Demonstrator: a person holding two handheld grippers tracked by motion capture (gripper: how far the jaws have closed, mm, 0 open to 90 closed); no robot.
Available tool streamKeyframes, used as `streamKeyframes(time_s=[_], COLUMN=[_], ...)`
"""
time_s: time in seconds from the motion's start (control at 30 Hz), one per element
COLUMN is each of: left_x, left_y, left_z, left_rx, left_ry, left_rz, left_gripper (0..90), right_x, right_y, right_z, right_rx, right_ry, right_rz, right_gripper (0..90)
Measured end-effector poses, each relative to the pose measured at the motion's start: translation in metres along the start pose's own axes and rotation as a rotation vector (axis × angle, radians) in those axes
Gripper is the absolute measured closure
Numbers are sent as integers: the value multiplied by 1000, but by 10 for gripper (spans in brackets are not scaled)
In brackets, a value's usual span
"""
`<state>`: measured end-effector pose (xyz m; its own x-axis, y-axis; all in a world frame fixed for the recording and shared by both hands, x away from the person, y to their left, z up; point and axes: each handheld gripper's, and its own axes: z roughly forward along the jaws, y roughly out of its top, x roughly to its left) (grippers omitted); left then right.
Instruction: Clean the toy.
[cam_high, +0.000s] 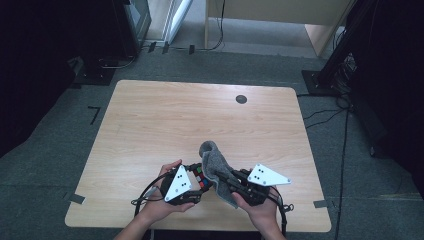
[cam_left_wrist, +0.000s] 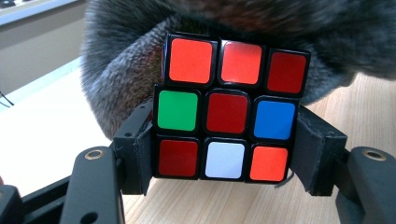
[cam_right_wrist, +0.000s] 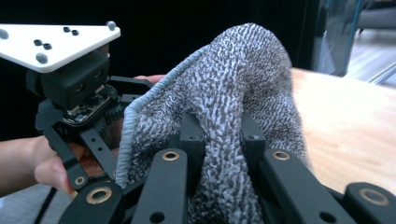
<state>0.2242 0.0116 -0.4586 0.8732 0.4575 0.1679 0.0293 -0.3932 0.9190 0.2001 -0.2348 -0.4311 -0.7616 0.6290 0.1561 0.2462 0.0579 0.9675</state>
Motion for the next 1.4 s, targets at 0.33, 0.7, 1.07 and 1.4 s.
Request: streamKeyframes(time_s=[0.33, 0.7, 1.07, 1.4], left_x=[9, 11, 11, 5], left_y=[3, 2, -1, 1], left_z=[-10, -10, -4, -5], left_rx=[-70, -49, 14, 9], left_ry=[-32, -11, 3, -22], left_rz=[-51, -64, -43, -17], left_gripper=[340, 341, 341, 341], right_x=[-29, -31, -24, -3], right_y=[-13, -17, -10, -4], right_z=[-1, 0, -8, 2], right_rx=[41, 22, -35, 0], right_ry=[-87, -9, -68, -49], right_rz=[88, 117, 65, 4], right_gripper=[778, 784, 782, 774])
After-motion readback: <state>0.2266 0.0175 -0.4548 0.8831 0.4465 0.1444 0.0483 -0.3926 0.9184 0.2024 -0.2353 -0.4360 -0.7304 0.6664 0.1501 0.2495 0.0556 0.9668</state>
